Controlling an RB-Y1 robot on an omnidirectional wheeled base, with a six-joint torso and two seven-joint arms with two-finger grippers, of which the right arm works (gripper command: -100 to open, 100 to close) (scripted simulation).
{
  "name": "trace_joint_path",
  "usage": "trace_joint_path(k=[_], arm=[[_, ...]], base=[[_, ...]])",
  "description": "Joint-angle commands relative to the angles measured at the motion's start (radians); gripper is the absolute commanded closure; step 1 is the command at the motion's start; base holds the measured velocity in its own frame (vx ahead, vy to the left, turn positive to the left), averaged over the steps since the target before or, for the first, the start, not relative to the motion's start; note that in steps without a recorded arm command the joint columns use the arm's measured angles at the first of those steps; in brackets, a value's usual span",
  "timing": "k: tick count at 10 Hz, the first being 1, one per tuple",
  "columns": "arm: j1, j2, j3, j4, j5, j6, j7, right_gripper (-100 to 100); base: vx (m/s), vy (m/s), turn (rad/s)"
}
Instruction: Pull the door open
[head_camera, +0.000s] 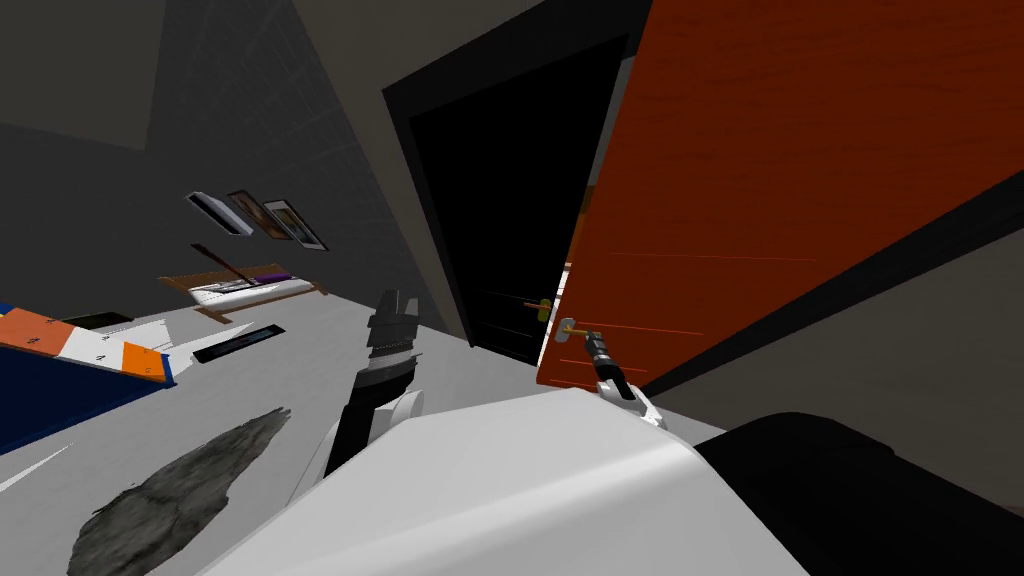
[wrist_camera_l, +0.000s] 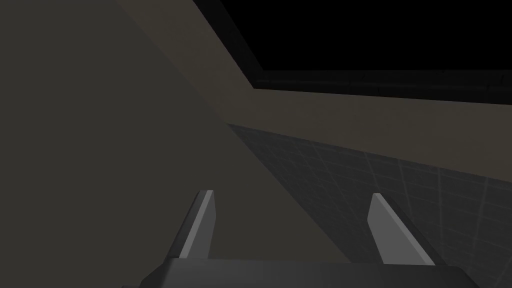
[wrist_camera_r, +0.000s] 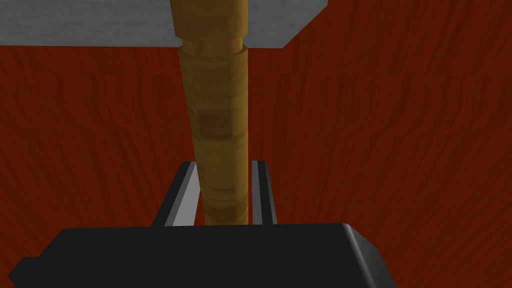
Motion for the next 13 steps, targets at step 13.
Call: trace_joint_path(k=[13], arm=[[0.098,-0.097,0.114,-0.041,0.005,-0.111,-0.102,100]], base=[[-0.18,-0.038,0.125]])
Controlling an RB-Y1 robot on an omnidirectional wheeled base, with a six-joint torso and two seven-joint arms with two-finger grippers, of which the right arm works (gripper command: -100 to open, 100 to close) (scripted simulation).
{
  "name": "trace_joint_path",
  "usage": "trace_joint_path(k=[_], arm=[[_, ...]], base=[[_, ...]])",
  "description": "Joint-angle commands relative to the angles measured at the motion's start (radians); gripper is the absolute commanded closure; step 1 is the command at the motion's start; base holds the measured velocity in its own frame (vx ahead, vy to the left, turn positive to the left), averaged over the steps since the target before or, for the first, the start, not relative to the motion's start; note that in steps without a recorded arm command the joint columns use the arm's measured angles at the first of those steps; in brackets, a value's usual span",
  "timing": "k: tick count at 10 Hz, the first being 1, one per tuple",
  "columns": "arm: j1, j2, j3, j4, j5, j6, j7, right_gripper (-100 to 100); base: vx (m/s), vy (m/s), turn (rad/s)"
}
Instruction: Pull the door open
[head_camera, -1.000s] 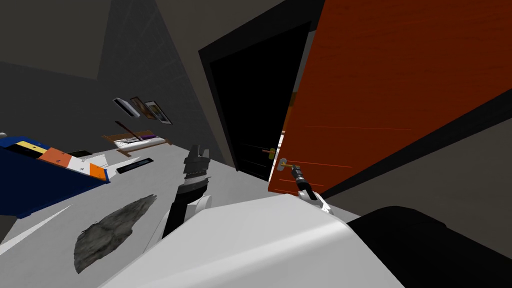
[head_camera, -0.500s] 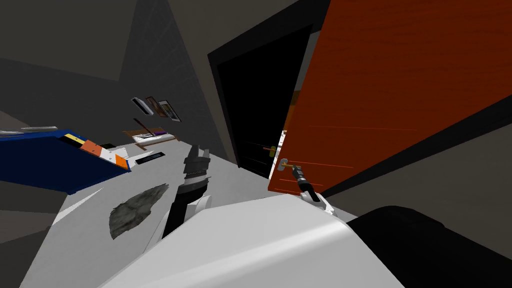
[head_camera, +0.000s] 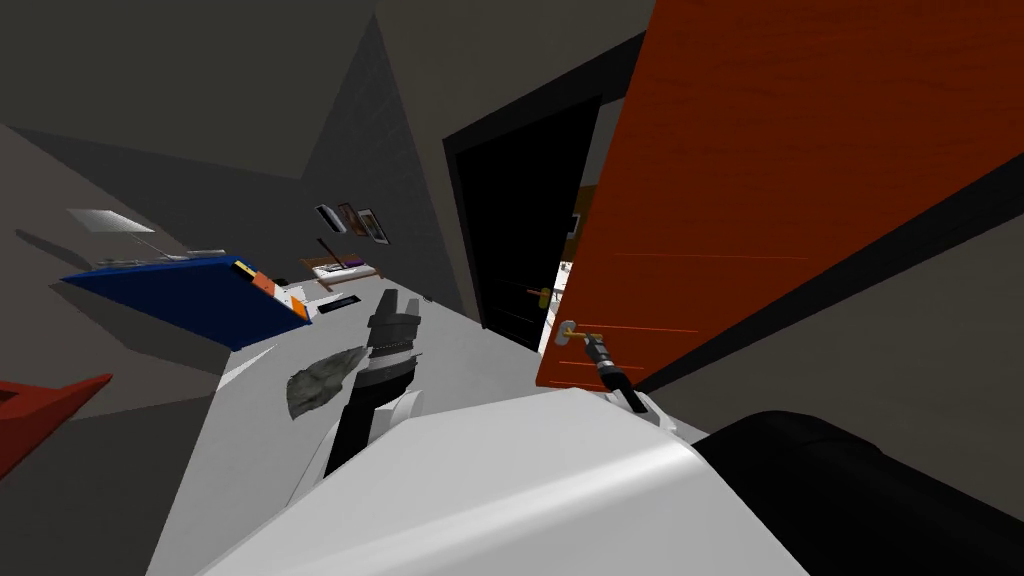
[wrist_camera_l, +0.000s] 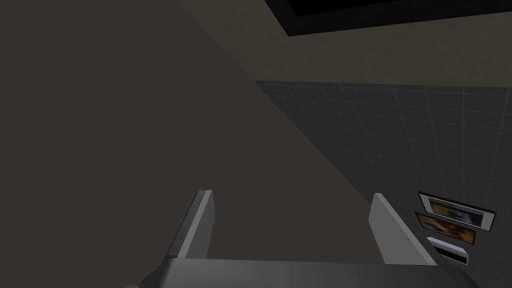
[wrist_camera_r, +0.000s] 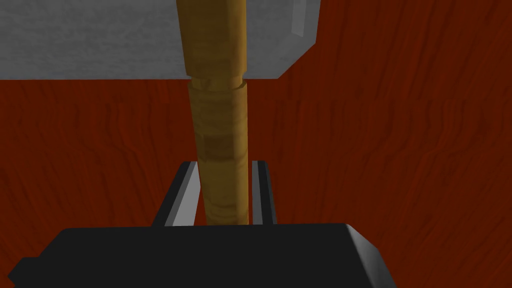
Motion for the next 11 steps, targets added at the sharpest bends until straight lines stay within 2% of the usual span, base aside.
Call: trace_joint_path(k=[1,2,9,10,11], arm=[[0.0,0.0,0.0,0.0,0.0,0.0,0.0,100],[0.016,-0.014,0.011,0.003,0.002,-0.022,-0.015,100],[0.075,-0.076,0.054,-0.001,0.009,-0.112,-0.076,100],[0.077,-0.073,0.038,-0.009,0.006,-0.094,-0.068,100],[0.094,-0.086,0.048,0.0,0.008,-0.123,-0.081,100]], base=[[-0.108,-0.016,0.002],[-0.167,-0.025,0.132],[-0.227,-0.046,0.141],[-0.104,-0.033,0.012],[-0.176,-0.022,0.189]])
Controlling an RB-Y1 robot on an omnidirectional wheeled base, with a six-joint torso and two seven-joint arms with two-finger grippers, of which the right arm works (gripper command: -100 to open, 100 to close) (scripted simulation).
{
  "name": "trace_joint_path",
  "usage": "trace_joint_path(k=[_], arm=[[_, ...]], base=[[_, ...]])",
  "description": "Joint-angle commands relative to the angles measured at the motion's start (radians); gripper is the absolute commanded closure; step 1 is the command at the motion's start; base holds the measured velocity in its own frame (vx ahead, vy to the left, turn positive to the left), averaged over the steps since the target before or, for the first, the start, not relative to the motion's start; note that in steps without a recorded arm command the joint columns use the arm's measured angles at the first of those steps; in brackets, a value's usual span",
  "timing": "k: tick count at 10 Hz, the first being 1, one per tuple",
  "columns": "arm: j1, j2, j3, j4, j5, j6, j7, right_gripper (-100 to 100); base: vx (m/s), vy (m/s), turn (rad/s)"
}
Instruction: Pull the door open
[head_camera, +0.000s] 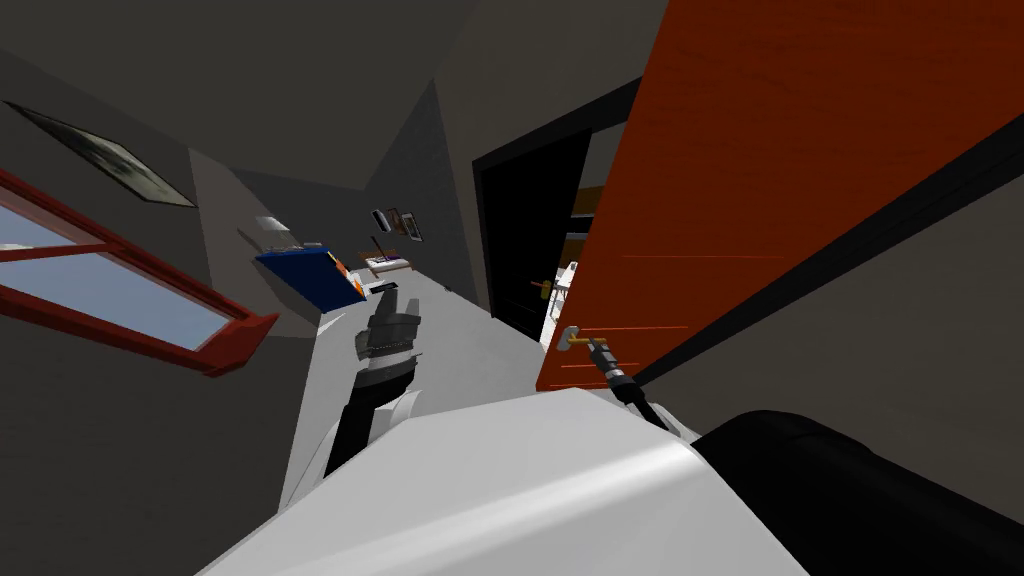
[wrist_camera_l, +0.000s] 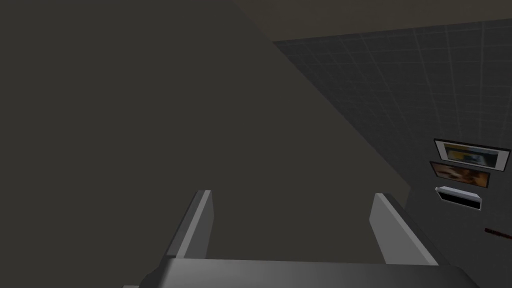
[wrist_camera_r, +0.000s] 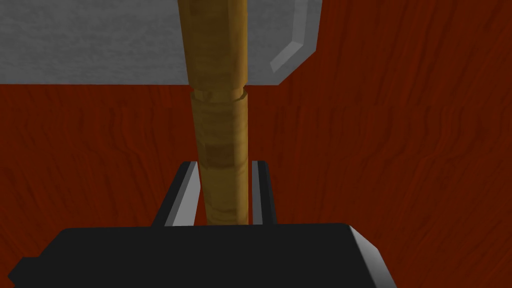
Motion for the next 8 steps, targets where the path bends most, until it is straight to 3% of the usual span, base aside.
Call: trace_joint_path(k=[1,8], arm=[[0.008,-0.007,0.01,0.001,0.002,-0.025,-0.01,100],[0.049,-0.056,0.037,0.028,0.007,-0.126,-0.053,100]], base=[[-0.23,-0.036,0.179],[-0.201,-0.055,0.139]])
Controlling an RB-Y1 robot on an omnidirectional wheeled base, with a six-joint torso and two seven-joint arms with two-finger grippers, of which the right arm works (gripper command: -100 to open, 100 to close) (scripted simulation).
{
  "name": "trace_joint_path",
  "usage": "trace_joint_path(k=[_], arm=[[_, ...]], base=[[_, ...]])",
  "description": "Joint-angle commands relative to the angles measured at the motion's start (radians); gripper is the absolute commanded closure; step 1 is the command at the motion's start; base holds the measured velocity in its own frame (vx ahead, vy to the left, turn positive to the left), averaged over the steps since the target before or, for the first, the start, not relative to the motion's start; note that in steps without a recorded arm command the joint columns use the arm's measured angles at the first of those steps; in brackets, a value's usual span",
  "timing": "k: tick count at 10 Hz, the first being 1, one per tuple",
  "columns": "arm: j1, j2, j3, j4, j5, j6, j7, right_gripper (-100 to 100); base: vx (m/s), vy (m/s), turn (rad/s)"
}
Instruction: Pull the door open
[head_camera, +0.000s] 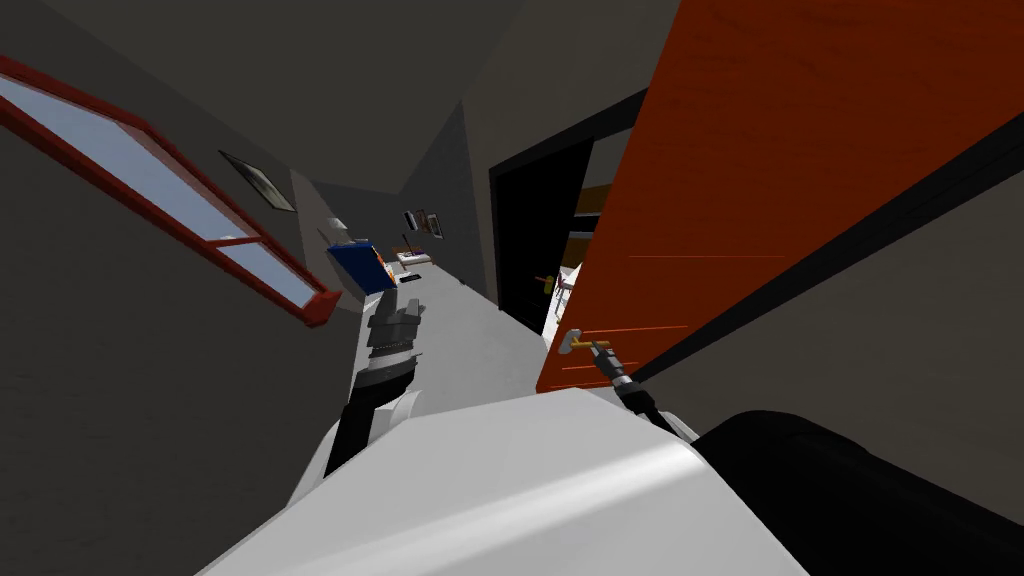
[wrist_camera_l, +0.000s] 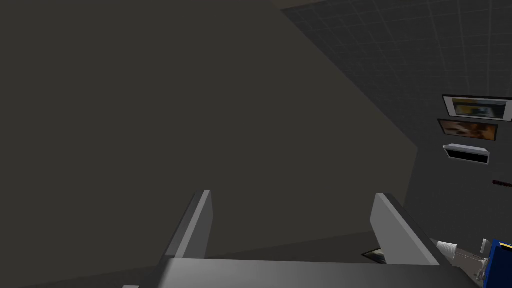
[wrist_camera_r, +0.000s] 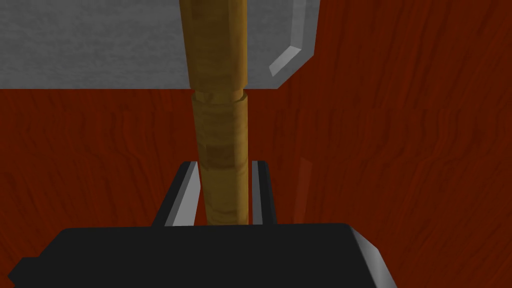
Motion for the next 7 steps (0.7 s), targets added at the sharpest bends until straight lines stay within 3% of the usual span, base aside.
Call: trace_joint_path(k=[1,7], arm=[[0.0,0.0,0.0,0.0,0.0,0.0,0.0,100],[0.032,-0.038,0.024,0.03,0.01,-0.09,-0.034,100]], base=[[-0.105,-0.035,0.019],[-0.207,-0.061,0.15]])
